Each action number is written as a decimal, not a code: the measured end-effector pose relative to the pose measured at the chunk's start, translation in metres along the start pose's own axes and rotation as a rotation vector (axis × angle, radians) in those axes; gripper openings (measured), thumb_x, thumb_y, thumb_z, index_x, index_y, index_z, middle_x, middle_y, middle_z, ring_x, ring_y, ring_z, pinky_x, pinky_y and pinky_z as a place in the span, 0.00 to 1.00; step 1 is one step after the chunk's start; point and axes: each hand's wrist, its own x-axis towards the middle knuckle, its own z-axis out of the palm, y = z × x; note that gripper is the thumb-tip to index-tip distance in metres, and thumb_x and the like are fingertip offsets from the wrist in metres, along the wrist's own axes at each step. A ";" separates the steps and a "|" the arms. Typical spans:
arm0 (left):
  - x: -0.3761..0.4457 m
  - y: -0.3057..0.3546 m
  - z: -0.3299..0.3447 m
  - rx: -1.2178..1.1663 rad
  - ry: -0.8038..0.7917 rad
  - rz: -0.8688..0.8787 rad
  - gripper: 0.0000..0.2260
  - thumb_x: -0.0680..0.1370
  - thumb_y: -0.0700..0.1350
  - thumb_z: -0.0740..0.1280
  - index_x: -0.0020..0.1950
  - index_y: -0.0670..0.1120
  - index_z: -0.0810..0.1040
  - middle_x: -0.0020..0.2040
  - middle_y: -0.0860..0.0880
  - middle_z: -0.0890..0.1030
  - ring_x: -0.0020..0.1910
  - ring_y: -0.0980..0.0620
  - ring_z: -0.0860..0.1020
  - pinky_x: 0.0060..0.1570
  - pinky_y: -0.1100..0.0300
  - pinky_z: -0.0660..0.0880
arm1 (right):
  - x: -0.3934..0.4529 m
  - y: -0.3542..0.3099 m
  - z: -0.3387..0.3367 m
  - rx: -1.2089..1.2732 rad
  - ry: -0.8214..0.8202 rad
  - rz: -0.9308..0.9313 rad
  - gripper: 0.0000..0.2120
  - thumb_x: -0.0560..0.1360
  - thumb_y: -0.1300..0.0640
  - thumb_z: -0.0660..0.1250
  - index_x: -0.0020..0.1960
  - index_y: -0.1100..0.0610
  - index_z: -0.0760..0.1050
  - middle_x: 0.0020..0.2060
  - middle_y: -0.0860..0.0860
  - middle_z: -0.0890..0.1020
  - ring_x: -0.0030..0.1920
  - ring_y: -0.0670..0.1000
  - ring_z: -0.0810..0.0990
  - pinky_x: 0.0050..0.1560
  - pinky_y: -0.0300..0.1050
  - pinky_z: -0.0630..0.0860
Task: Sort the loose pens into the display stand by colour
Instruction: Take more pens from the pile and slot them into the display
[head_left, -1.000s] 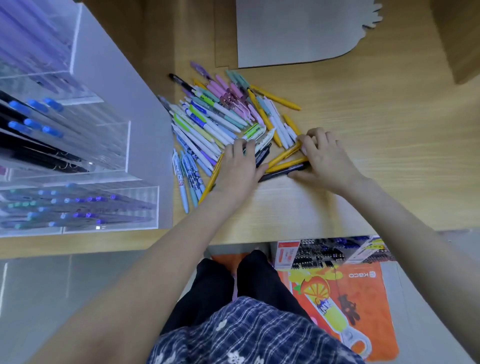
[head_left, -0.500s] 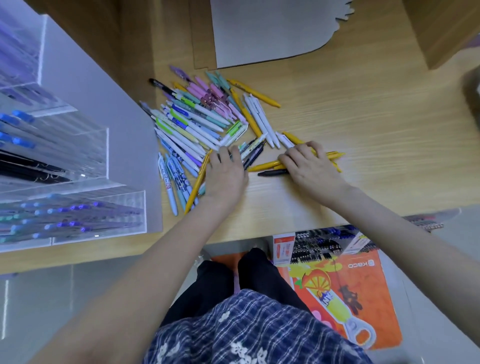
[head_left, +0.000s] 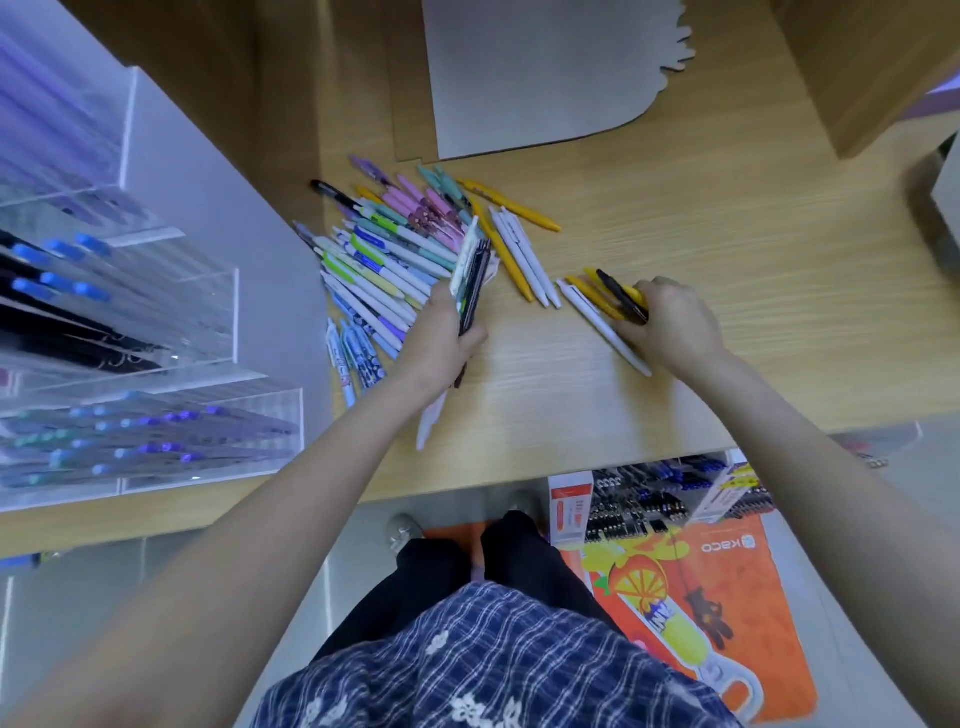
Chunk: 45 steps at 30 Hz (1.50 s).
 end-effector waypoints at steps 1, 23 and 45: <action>-0.004 0.002 -0.006 -0.153 -0.009 -0.032 0.08 0.79 0.40 0.61 0.53 0.39 0.64 0.36 0.47 0.71 0.33 0.51 0.71 0.30 0.60 0.65 | 0.001 -0.005 -0.002 0.027 0.001 0.040 0.10 0.72 0.56 0.67 0.41 0.60 0.68 0.37 0.55 0.70 0.44 0.61 0.74 0.36 0.47 0.62; -0.218 -0.108 -0.214 -0.768 0.015 0.315 0.07 0.78 0.39 0.63 0.52 0.50 0.69 0.30 0.52 0.72 0.29 0.54 0.71 0.30 0.62 0.70 | -0.177 -0.354 -0.034 1.191 -0.114 -0.297 0.08 0.73 0.58 0.70 0.39 0.59 0.72 0.27 0.58 0.67 0.19 0.48 0.62 0.21 0.36 0.59; -0.269 -0.362 -0.413 -0.555 0.648 0.028 0.06 0.77 0.41 0.65 0.44 0.48 0.69 0.32 0.47 0.75 0.23 0.60 0.71 0.26 0.61 0.69 | -0.180 -0.596 0.032 0.943 -0.118 -0.585 0.04 0.76 0.63 0.64 0.46 0.60 0.78 0.33 0.51 0.84 0.20 0.46 0.66 0.22 0.37 0.66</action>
